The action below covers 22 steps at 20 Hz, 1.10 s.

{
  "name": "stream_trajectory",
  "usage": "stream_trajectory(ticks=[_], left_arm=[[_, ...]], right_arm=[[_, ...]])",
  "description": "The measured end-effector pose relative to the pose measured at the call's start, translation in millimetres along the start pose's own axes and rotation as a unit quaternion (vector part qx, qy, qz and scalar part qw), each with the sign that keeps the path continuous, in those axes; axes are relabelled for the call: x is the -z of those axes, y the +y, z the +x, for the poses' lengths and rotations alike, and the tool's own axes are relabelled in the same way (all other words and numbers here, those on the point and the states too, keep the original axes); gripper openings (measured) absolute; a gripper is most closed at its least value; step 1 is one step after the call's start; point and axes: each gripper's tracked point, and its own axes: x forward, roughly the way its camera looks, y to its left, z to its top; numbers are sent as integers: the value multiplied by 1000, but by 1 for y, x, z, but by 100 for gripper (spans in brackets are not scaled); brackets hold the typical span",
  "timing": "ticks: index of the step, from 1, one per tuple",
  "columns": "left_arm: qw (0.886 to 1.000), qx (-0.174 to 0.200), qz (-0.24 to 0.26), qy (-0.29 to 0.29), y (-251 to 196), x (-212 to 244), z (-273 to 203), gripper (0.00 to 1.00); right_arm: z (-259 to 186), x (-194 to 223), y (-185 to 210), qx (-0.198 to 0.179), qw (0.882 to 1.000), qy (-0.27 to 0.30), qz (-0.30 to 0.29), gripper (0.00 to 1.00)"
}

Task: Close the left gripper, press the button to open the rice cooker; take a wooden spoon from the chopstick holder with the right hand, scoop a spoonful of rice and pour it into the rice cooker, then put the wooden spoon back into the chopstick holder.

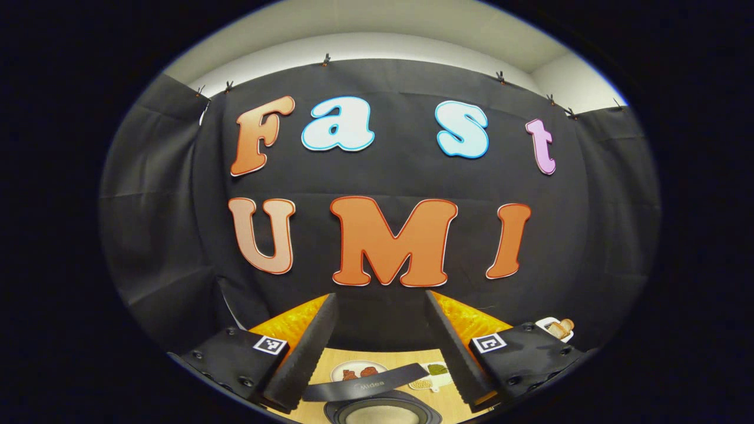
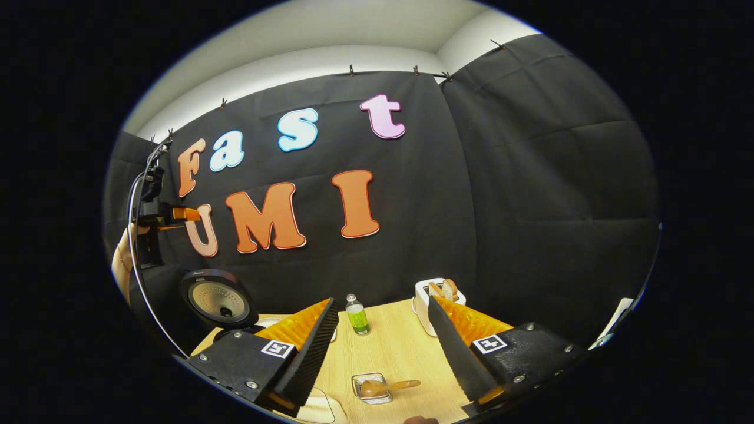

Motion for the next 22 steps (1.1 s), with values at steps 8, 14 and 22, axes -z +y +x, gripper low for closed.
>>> stream_trajectory(ticks=[8, 14, 22], left_arm=[[995, -4, 7, 103, 5, 90, 54, 100], [986, -10, 12, 168, 13, 141, 48, 99], [986, -6, 1, 166, 5, 154, 32, 96]], right_arm=[[10, 19, 6, 15, 1000, 19, 7, 94], [17, 25, 20, 7, 1000, 25, 8, 94], [12, 20, 24, -8, 1000, 18, 9, 94]])
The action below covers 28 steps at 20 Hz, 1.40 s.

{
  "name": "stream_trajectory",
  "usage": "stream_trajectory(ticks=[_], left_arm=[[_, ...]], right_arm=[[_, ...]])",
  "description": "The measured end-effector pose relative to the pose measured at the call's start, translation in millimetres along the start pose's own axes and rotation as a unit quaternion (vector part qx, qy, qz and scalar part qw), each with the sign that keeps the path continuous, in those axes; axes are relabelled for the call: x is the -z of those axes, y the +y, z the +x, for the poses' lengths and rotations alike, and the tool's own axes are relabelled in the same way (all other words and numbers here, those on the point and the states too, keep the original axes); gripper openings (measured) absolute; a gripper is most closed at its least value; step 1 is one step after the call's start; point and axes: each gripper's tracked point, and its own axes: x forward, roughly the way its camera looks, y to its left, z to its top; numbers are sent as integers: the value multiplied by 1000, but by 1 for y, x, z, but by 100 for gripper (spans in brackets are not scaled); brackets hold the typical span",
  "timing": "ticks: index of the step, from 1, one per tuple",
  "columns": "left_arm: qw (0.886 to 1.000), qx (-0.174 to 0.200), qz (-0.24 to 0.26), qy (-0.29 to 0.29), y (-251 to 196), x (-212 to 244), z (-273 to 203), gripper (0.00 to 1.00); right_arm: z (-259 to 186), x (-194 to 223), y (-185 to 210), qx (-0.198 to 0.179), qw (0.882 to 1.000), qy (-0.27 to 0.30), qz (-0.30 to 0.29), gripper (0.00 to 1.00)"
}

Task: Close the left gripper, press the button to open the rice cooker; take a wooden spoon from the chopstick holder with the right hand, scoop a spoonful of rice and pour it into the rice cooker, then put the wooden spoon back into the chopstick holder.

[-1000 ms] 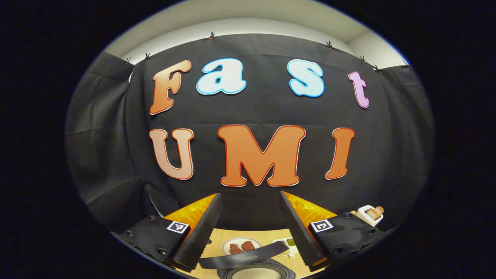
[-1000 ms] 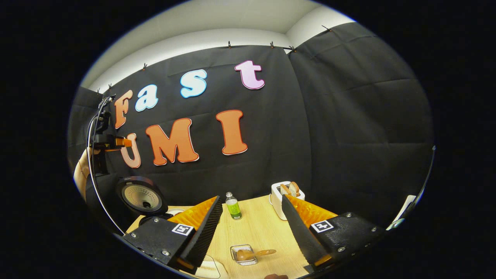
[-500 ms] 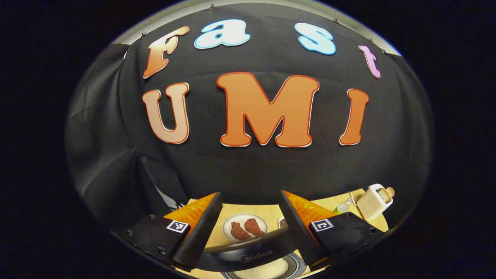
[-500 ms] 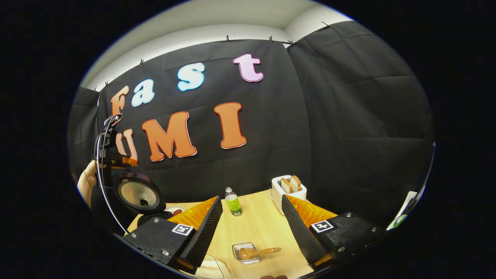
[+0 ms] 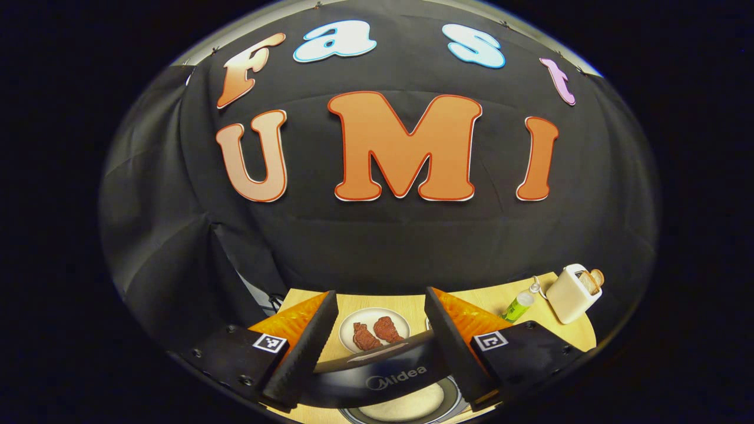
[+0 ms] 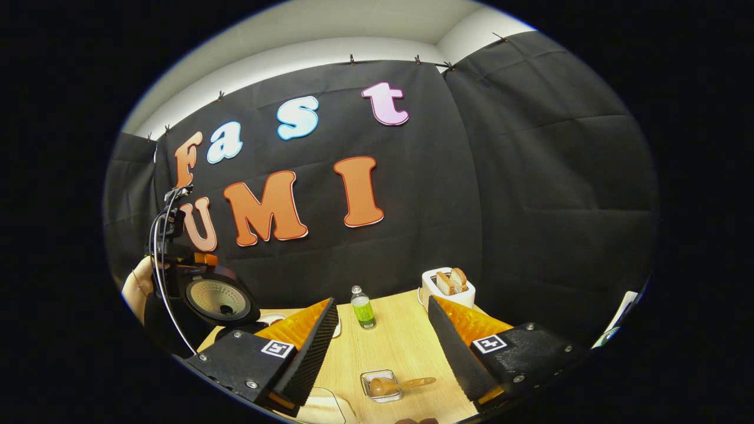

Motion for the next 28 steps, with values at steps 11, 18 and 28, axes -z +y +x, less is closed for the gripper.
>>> stream_trajectory(ticks=[11, 18, 28], left_arm=[[998, 41, -29, 48, -39, 80, -51, 100], [997, 20, -21, 78, -54, 164, -73, 96], [997, 6, -1, 73, -67, 228, -72, 96]], right_arm=[[-15, -5, -17, -37, 999, -1, 7, 94], [-22, 1, -33, -64, 998, 11, 9, 94], [-22, 6, -44, -82, 996, 20, 11, 94]])
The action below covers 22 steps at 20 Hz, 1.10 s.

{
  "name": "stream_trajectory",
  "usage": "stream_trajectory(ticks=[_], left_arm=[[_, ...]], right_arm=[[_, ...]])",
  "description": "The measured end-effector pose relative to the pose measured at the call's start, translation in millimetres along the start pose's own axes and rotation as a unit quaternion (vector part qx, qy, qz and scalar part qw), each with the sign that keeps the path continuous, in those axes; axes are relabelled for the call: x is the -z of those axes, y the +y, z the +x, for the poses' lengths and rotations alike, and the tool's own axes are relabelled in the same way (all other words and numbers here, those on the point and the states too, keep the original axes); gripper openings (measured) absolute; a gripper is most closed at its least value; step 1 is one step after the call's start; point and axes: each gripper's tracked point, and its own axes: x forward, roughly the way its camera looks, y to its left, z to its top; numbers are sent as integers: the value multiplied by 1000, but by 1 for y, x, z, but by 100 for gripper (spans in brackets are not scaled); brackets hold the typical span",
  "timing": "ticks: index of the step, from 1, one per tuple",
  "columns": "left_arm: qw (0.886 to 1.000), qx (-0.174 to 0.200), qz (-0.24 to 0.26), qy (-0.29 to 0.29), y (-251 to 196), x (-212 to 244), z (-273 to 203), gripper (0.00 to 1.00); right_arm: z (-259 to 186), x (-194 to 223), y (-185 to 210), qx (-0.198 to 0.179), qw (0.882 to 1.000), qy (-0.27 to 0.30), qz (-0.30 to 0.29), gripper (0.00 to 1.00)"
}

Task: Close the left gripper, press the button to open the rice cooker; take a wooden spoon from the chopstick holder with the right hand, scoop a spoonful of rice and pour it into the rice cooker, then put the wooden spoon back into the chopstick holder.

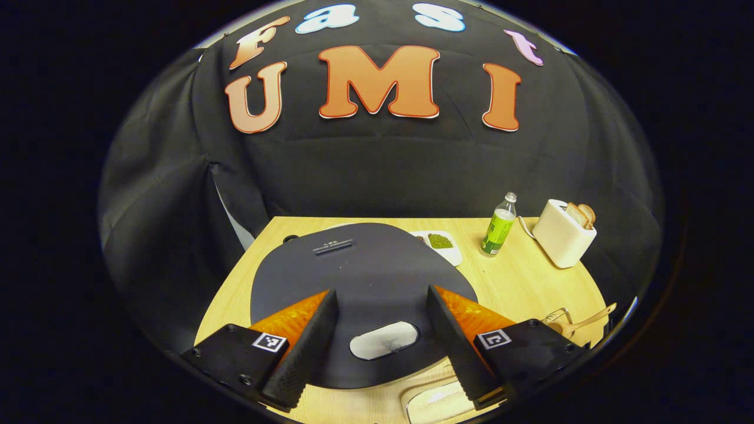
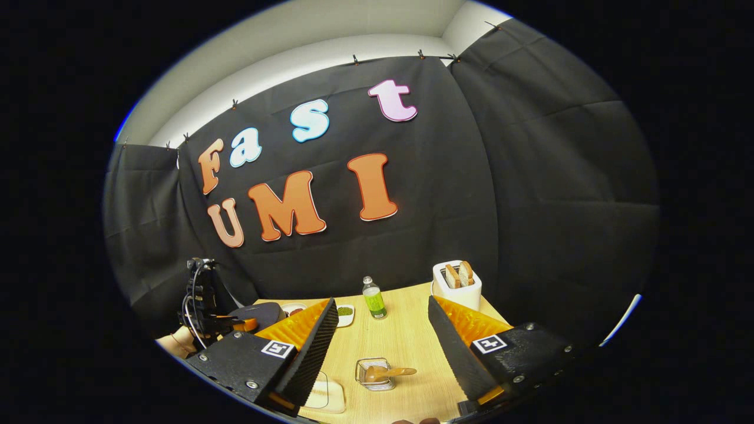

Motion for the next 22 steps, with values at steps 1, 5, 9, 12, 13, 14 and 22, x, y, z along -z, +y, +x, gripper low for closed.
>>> stream_trajectory(ticks=[1, 5, 9, 12, 13, 14, 22], left_arm=[[1000, -1, 3, 4, -1, 8, 3, 96], [999, -12, 8, -31, 0, 8, 1, 100], [999, -11, 12, -45, -1, 11, 1, 97], [999, -12, 3, -32, -2, 18, 5, 98], [999, -14, 8, -36, -1, 15, 2, 98], [999, -15, 12, -37, -1, 15, 3, 99], [999, -13, 19, -49, -3, 10, 5, 96]], right_arm=[[1, 0, 0, -2, 1000, 1, 0, 94], [0, 5, -2, -4, 1000, 6, 4, 94], [0, 10, -5, 0, 1000, 11, 6, 94], [-1, 12, -7, 1, 1000, 14, 7, 94], [-1, 12, -6, 1, 1000, 14, 6, 94], [-1, 14, -5, 1, 1000, 15, 5, 94], [2, 9, -3, 5, 1000, 10, 0, 94]])
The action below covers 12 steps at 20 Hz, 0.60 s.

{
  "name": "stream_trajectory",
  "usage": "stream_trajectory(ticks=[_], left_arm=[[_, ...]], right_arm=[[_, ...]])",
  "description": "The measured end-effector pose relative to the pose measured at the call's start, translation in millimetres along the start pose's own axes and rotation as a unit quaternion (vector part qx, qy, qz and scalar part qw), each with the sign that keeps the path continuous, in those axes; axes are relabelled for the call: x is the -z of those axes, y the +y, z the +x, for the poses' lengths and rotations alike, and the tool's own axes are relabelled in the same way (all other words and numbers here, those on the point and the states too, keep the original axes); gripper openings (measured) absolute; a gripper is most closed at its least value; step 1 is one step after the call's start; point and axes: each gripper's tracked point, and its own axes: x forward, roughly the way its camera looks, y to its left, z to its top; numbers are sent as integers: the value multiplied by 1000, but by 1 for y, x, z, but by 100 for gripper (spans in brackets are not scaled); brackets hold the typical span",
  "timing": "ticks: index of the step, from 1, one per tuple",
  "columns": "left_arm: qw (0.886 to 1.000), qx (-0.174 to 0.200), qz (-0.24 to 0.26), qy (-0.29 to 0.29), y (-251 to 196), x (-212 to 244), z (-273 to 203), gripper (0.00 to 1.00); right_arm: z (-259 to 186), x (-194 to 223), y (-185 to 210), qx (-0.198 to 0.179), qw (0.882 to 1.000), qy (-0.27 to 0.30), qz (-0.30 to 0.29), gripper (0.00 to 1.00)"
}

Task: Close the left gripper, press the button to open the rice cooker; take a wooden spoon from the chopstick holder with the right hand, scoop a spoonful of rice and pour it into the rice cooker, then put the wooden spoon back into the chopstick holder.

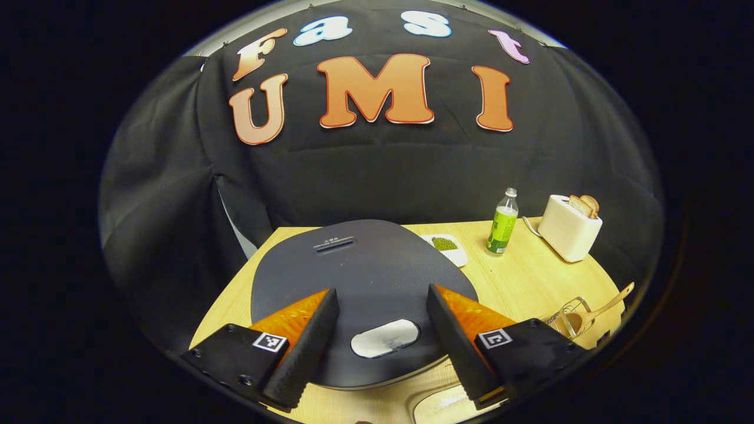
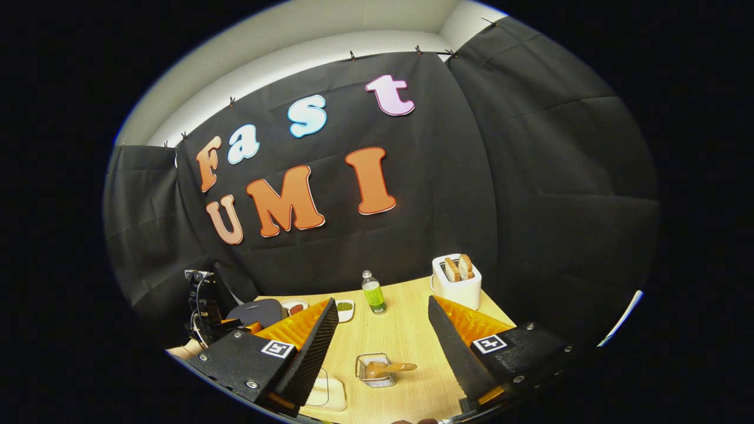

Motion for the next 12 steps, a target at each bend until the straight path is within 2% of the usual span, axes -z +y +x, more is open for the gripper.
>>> stream_trajectory(ticks=[1, 3, 4, 5, 6, 8, 10, 11, 12], left_arm=[[1000, 2, 0, 7, -1, 2, -2, 100], [1000, 1, 7, 22, 1, 3, -8, 100], [1000, -5, 14, 24, 5, -1, -12, 95], [1000, -7, 18, 17, 8, -9, -17, 100], [1000, -5, 18, 5, 8, -20, -23, 95], [1000, 0, 16, -16, 10, -41, -36, 100], [999, -6, 17, -40, 17, -68, -54, 100], [999, -9, 15, -48, 21, -81, -62, 94], [998, -9, 8, -59, 24, -94, -73, 97]], right_arm=[[0, -2, 0, 2, 1000, -3, -3, 94], [0, -6, -1, 3, 1000, -7, -6, 94], [1, -6, 1, 2, 1000, -9, -5, 94], [2, -8, 1, 2, 1000, -11, -5, 94], [0, -10, 3, 2, 1000, -13, -5, 94], [1, -13, 5, 1, 1000, -16, -4, 94], [3, -16, 7, -1, 1000, -20, -5, 94], [4, -18, 8, -1, 1000, -22, -6, 94], [4, -20, 9, -2, 1000, -23, -9, 94]])
